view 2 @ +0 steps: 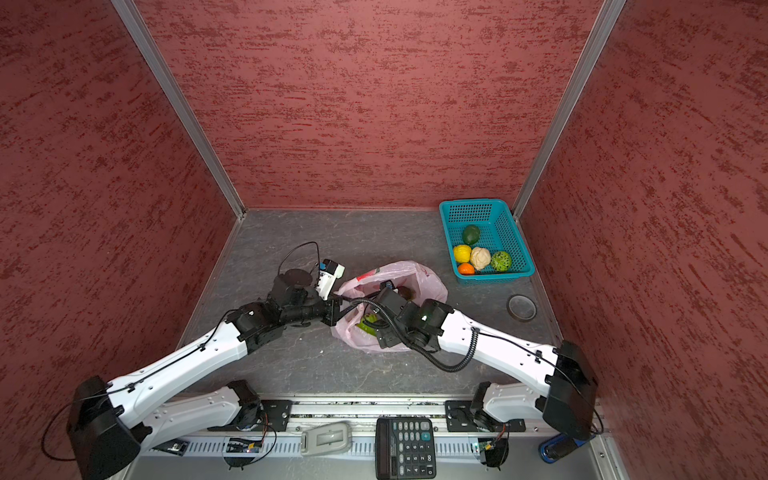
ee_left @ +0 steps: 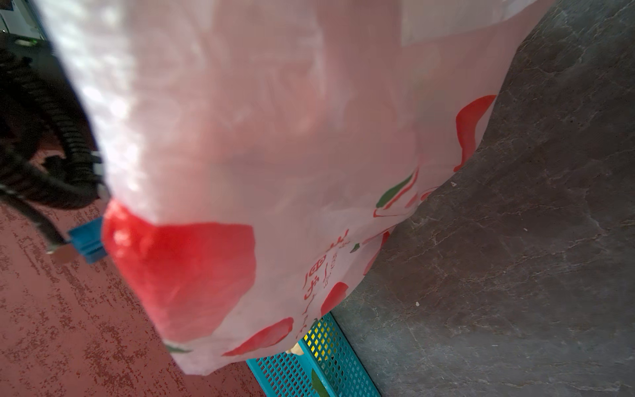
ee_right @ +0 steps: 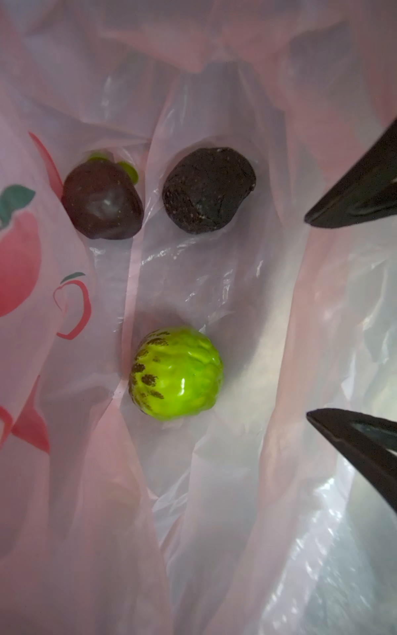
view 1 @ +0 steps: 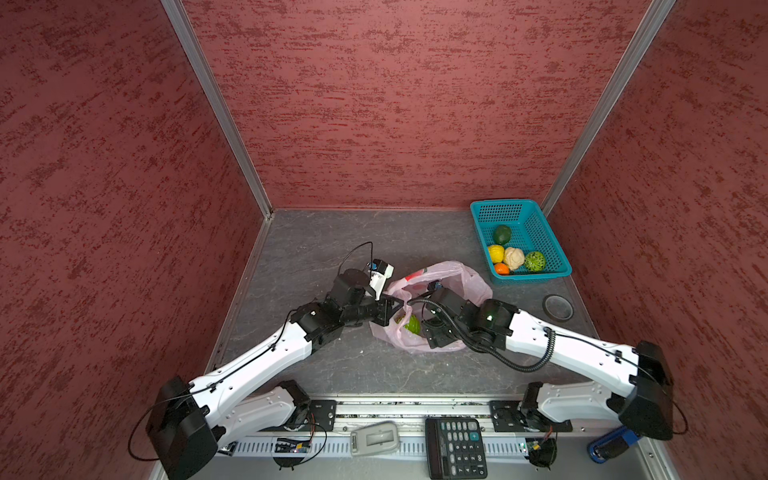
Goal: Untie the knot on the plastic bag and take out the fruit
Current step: 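Lower the right gripper into the bag onto the dark avocado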
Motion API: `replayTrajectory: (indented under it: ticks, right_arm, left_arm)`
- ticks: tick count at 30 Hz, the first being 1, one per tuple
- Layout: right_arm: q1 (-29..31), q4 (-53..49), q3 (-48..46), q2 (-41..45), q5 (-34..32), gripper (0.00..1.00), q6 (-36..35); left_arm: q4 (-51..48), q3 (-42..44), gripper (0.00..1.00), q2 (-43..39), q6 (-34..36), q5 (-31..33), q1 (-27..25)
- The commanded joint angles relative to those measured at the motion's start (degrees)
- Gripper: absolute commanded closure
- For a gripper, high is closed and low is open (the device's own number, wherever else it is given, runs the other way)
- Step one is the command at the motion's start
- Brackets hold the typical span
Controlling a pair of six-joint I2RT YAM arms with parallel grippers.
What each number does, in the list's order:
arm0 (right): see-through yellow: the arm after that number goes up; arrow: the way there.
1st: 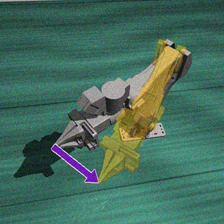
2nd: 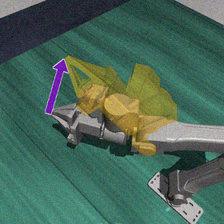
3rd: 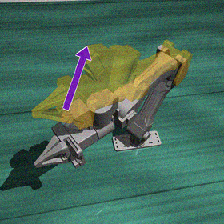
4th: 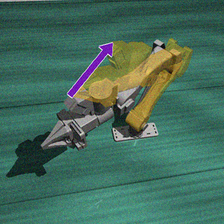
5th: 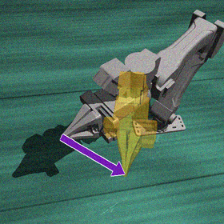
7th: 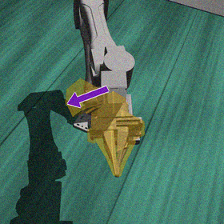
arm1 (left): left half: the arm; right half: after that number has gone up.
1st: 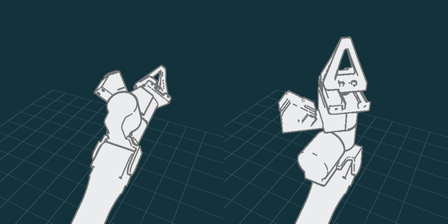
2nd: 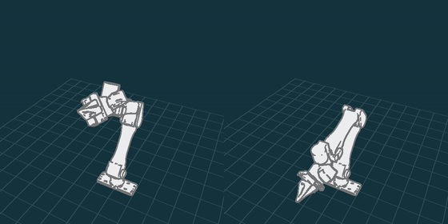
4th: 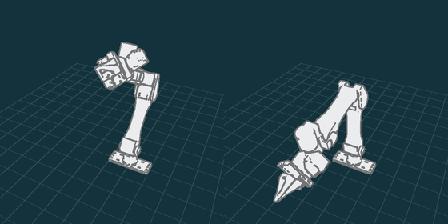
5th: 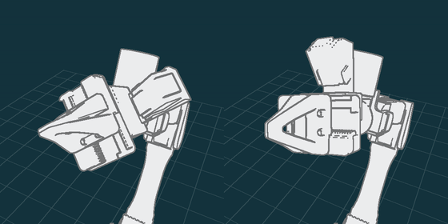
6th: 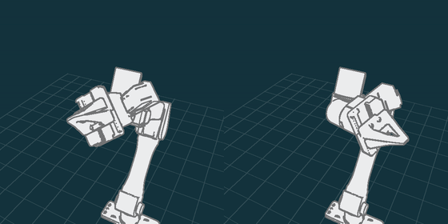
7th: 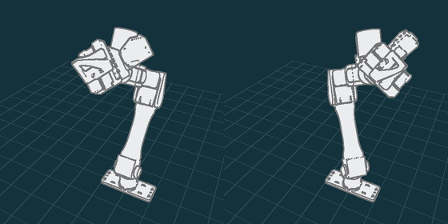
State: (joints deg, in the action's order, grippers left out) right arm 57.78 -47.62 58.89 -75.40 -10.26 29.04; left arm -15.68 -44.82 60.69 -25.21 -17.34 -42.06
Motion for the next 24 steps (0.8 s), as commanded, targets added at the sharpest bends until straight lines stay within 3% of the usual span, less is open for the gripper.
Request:
replayTrajectory:
  ticks: [1, 5, 12, 18, 24]
  right_arm:
    - [-0.45, 2.20, 3.07, -3.60, 1.10, 0.17, -0.69]
    - [-3.76, 2.61, 3.41, -7.56, 4.81, 0.16, 1.00]
    - [-10.40, 12.05, -0.86, -9.85, 6.86, 0.17, 7.85]
    - [-14.36, 10.44, -0.49, -12.03, 0.11, 0.15, 14.31]
    - [-16.81, 6.23, -1.89, -9.68, -5.29, 0.14, 14.86]
  left_arm:
    - [2.24, -1.00, 1.00, -1.36, 0.40, -1.85, -0.25]
    - [2.38, -0.58, 1.00, -1.87, 0.83, -1.83, -0.98]
    - [3.33, 0.51, 1.00, -1.64, 0.26, -1.99, -1.88]
    - [4.33, 0.89, 1.00, 0.25, -0.28, -3.08, -4.06]
    - [5.34, 1.55, 1.00, 2.48, -0.40, -2.75, -6.76]
